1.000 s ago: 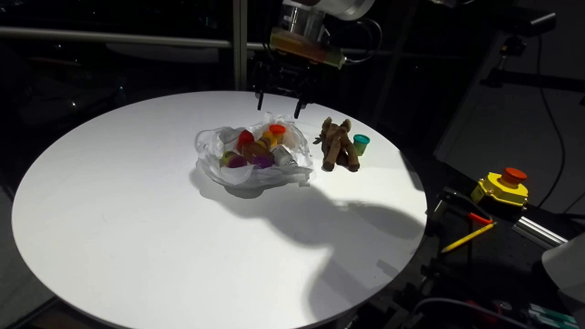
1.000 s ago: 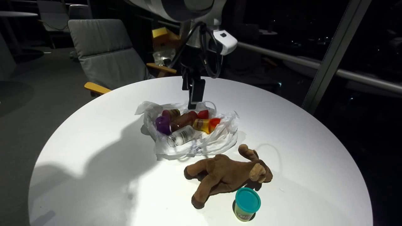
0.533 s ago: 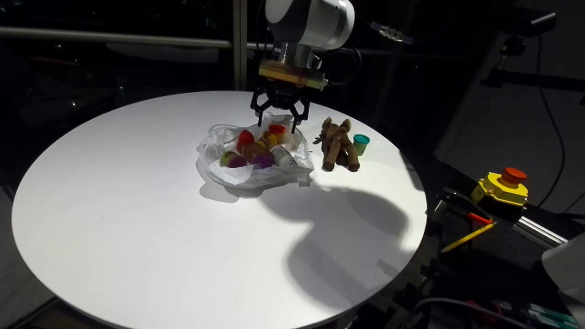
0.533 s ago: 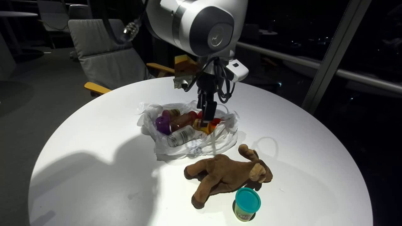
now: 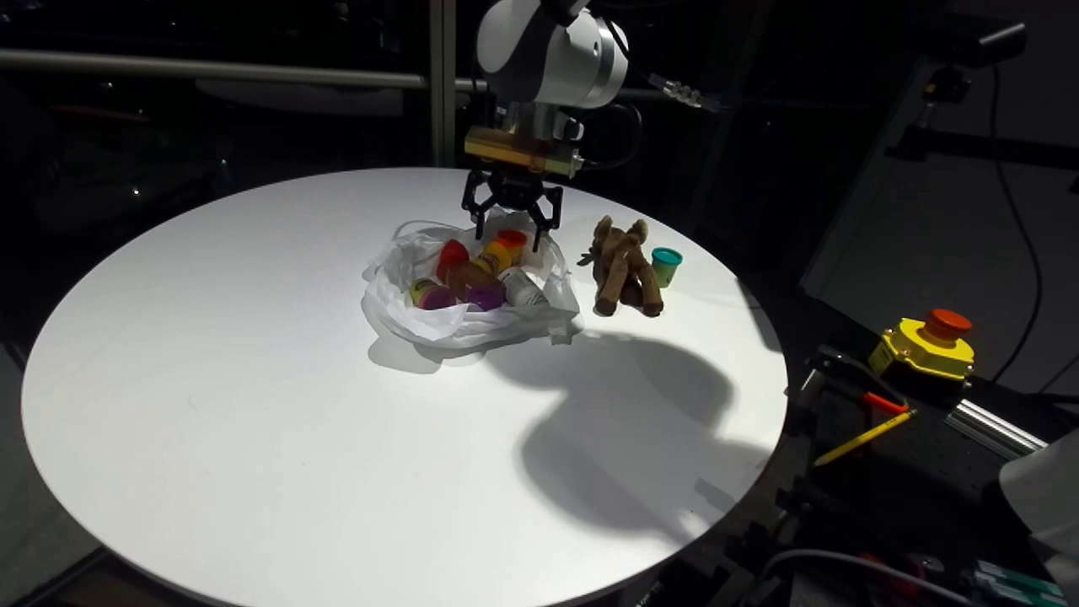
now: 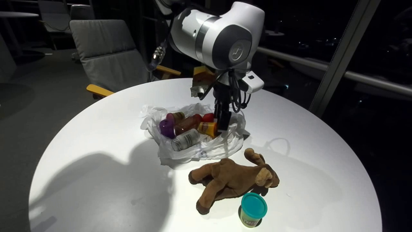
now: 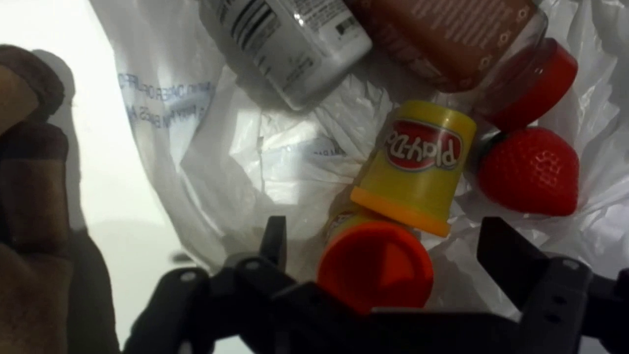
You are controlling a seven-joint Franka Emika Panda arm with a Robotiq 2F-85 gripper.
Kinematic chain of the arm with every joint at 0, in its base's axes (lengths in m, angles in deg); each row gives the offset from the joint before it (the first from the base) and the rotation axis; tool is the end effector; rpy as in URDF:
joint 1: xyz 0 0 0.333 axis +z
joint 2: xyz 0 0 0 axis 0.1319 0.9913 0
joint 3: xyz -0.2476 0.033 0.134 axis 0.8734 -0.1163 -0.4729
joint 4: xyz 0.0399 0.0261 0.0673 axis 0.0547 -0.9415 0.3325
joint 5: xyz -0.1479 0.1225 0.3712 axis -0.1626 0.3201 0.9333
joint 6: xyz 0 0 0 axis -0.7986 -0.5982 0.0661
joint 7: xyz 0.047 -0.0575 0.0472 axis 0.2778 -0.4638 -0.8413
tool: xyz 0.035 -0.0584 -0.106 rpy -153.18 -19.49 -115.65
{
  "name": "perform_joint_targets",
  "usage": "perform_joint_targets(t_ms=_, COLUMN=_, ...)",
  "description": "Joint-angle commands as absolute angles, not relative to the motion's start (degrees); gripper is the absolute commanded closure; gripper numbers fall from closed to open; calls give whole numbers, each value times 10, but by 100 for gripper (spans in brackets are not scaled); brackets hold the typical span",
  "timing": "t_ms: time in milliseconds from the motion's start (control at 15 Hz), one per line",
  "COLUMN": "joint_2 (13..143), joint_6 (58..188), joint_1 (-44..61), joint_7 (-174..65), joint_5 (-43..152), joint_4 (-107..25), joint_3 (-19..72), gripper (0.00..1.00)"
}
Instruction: Remove the things from the plastic and put them on the table
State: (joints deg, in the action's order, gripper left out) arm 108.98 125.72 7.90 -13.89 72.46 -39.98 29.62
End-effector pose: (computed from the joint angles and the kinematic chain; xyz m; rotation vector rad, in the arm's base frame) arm 0.6787 -0.0746 0.0871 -2.6401 1.5595 0.0561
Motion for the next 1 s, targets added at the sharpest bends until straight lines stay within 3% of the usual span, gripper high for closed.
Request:
perform_joint_targets(t_ms=0, joint_2=1122, joint_6=1231, joint_1=78, joint_7=-104, joint_5=716, joint_4=-343, joint_3=308, gripper=0)
perform_joint_targets(t_ms=67, joint_2=1126, joint_6=1229, joint_1=76, joint_7=-99, joint_5=716, joint_4=-338, joint_3=310, gripper=25)
perform_joint_targets(t_ms=200, joint_2=1131, joint_6=1225, joint_1=74, joint_7=-93, joint_5=715, joint_4=-330, joint_3=313, gripper=34)
perform_joint_targets(t_ms=467, joint_2=1124, joint_6=1230, joint_1=66, joint_7=-96, joint_5=721, joint_4=-337, joint_3=307, gripper=67)
perform_joint_targets(t_ms=533, joint_2=1115, joint_6=1234, joint_1=64, joint_7=-102, joint_5=724, joint_4=-346, joint_3=303, gripper=72)
perform_joint_targets(t_ms=933, joint_2=1048, joint_6=1248, joint_1=42, joint_7=-146, joint_5=752, joint_4=-413, joint_3=268, gripper=72)
